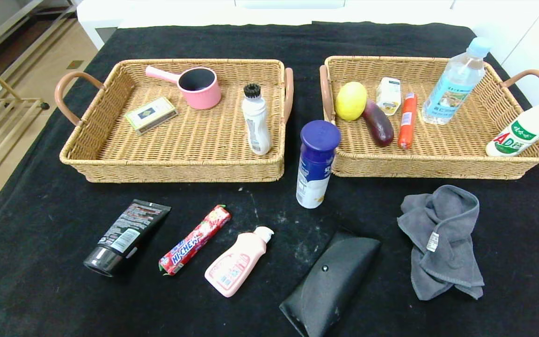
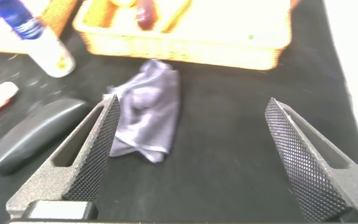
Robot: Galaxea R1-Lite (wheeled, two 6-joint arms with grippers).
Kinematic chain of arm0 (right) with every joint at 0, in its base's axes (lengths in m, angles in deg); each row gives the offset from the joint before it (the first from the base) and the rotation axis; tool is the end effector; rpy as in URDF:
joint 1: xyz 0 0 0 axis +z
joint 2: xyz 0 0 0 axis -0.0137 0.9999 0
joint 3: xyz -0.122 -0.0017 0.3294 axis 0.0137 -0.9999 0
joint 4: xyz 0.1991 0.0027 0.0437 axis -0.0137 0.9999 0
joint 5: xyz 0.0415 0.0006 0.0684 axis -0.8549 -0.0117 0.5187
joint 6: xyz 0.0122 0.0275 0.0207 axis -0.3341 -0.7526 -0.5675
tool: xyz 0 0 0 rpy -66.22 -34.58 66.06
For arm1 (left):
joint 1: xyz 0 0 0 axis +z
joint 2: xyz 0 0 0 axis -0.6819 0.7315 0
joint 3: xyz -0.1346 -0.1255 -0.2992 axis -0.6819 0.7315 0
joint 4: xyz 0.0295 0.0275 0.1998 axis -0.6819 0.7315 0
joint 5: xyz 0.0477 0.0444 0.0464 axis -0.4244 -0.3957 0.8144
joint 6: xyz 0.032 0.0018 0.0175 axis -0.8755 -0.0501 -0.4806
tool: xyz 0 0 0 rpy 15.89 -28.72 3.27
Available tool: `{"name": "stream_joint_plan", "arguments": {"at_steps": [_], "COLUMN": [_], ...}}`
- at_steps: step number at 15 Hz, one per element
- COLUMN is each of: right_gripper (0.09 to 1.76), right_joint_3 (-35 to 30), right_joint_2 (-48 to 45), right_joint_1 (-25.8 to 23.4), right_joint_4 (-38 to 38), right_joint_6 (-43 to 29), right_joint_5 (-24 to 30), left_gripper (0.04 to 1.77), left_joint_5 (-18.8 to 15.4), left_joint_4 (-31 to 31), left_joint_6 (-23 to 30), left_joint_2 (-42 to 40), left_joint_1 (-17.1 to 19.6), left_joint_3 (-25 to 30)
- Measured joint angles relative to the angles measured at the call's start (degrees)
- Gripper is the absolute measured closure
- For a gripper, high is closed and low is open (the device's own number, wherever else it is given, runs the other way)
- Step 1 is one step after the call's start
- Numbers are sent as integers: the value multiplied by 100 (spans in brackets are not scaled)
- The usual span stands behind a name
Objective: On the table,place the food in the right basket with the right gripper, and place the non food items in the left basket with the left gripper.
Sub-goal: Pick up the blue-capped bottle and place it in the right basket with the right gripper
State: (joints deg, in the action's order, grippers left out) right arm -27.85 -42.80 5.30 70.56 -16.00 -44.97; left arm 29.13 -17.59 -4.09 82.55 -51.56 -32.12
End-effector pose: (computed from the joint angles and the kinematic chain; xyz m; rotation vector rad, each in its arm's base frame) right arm -0.0161 0.0005 0.2587 0.0140 -0.0538 0.1665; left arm -0.0248 0.0004 0.2451 -0.0325 -0.0423 -0.2367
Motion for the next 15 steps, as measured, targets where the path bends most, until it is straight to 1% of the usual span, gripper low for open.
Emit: {"name": "stream_joint_plan", "arguments": {"at_steps": [1,3,6,10,13,15], "right_gripper": [14,14,14,14,14,14], "right_joint_3": [83,149,257,692,970,1058], "right_joint_2": [271,764,1473,2264,2759,3029], "right_joint_1": [99,238,533,1200,1610,1768], "right_joint_4": [-118,-591,-975,-1019,-1022,-1022], "right_joint_6": [73,141,167,180,196,360], "right_joint_5": [41,83,102,100,102,100], "left_gripper": [9,9,9,9,9,9], "left_joint_5": [-34,-59,-138,-533,-621,-627], "left_joint_4": [-5,-18,-33,-46,-44,-107], "left_joint_6": [-30,-112,-216,-505,-886,-1024], "left_joint_2": [232,686,1396,2299,2872,3187], "left_joint_1": [-171,-455,-728,-859,-887,-1034], "left_joint_3": [-133,-406,-813,-1331,-1613,-1773]}}
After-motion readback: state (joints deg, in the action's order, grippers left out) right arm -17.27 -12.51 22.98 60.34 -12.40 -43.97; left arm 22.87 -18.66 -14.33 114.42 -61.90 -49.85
